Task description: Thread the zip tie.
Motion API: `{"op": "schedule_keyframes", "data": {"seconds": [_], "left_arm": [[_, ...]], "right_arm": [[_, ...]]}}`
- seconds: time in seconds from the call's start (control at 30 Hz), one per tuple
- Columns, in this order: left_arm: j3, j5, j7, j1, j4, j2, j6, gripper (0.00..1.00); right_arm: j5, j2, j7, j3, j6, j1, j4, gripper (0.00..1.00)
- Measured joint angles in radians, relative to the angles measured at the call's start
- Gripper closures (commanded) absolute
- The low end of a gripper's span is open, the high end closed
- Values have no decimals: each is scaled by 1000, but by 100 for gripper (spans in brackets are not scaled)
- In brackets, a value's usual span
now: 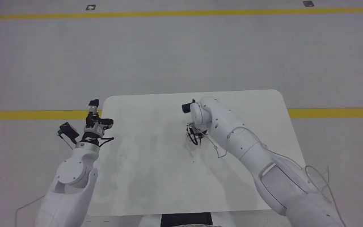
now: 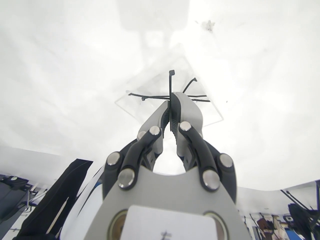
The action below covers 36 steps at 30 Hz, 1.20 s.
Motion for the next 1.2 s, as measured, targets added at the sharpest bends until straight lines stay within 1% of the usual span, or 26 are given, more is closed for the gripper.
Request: {"op": "schedule_keyframes", "data": {"seconds": [0.1, 0.23, 0.47, 0.67, 0.93, 1.2], "left_arm": [[0, 0, 0, 0, 0, 0, 0, 0], [0, 0, 0, 0, 0, 0, 0, 0], [0, 0, 0, 0, 0, 0, 0, 0], [0, 0, 0, 0, 0, 0, 0, 0], [0, 0, 0, 0, 0, 0, 0, 0], [0, 0, 0, 0, 0, 0, 0, 0]], "right_arm": [[15, 9, 14, 14, -22, -9, -7, 100], [52, 16, 12, 8, -49, -6, 12, 100], [74, 29, 12, 10, -28, 5, -7, 100], [97, 53, 12, 25, -23, 0, -39, 100], [69, 94, 12, 23, 13, -17, -132, 100], [30, 134, 12, 51, 14, -50, -244, 100]]}}
